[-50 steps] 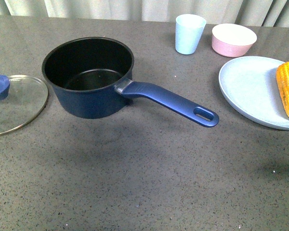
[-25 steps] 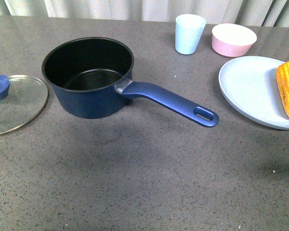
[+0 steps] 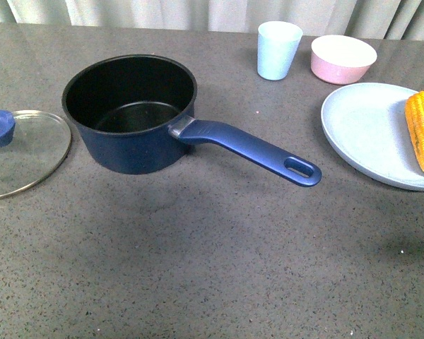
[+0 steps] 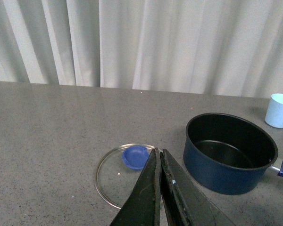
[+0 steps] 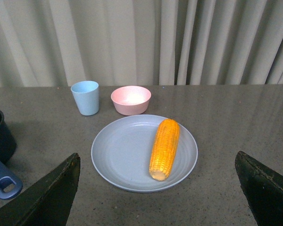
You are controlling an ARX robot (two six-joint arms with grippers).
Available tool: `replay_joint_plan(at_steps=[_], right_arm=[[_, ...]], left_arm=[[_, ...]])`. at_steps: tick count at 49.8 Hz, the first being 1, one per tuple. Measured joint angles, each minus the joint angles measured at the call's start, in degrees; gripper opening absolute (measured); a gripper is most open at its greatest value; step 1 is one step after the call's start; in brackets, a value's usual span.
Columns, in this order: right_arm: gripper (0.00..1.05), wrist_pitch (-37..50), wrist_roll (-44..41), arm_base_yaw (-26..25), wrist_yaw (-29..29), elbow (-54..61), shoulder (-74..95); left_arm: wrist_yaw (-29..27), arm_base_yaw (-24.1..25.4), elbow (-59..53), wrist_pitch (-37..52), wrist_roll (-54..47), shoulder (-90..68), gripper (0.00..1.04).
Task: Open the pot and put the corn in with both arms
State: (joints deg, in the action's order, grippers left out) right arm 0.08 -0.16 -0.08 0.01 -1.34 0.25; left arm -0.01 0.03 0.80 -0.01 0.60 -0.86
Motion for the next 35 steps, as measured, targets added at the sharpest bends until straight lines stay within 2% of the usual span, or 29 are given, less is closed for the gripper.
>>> replay_joint_plan(at_steps=[7, 18, 30, 32, 35], right_arm=[[0.96, 0.0, 0.0, 0.0, 0.0, 0.0, 0.0], [0.96, 0.0, 0.0, 0.0, -0.02, 0.0, 0.0], [0.96, 0.0, 0.0, 0.0, 0.0, 0.0, 0.0], [0.96, 0.0, 0.0, 0.0, -0.02, 0.0, 0.0], [0.96, 0.0, 0.0, 0.0, 0.0, 0.0, 0.0]], left_arm=[[0.0, 0.0, 0.0, 0.0, 0.02, 0.0, 0.02], [0.0, 0.0, 0.0, 0.0, 0.0, 0.02, 0.39], [0.0, 0.0, 0.0, 0.0, 0.0, 0.02, 0.93], [0.0, 0.0, 0.0, 0.0, -0.09, 0.02, 0.98], [0.0, 0.0, 0.0, 0.0, -0.13, 0.02, 0.96]])
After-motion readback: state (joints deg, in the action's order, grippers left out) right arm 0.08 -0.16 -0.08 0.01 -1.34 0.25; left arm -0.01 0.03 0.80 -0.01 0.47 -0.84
